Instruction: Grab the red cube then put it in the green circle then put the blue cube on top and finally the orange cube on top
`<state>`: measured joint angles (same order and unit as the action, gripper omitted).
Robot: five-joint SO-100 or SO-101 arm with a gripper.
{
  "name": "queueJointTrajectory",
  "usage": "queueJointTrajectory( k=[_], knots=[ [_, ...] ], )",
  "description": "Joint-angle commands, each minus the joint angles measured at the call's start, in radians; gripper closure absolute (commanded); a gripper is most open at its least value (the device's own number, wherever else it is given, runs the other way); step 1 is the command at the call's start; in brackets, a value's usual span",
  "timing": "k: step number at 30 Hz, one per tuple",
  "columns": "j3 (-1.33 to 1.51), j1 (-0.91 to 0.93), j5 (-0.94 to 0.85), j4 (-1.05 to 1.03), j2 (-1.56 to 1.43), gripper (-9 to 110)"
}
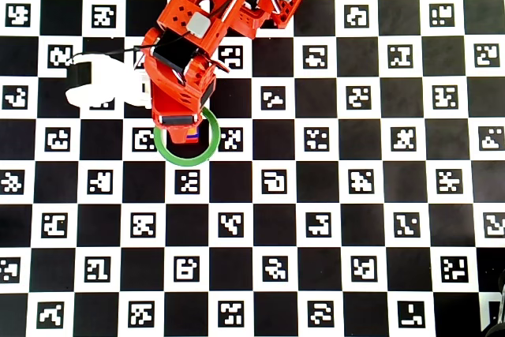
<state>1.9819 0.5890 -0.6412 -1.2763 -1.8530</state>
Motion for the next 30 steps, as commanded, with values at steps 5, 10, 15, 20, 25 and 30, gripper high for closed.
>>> queueJointTrajectory(
  k=[5, 10, 15, 20, 25, 30],
  knots=[
    [-0.003, 0.011, 0.006, 0.015, -0.060, 89],
    [-0.003, 0.012, 0.023, 0.020, -0.066, 72],
    [0.002, 0.012, 0.020, 0.018, -0.069, 58],
    [0.000, 0.014, 0.025, 0.021, -0.072, 53],
    [0.000, 0.014, 0.032, 0.021, -0.078, 51],
    [-0.015, 0.014, 0.035, -0.003, -0.092, 51]
  ],
)
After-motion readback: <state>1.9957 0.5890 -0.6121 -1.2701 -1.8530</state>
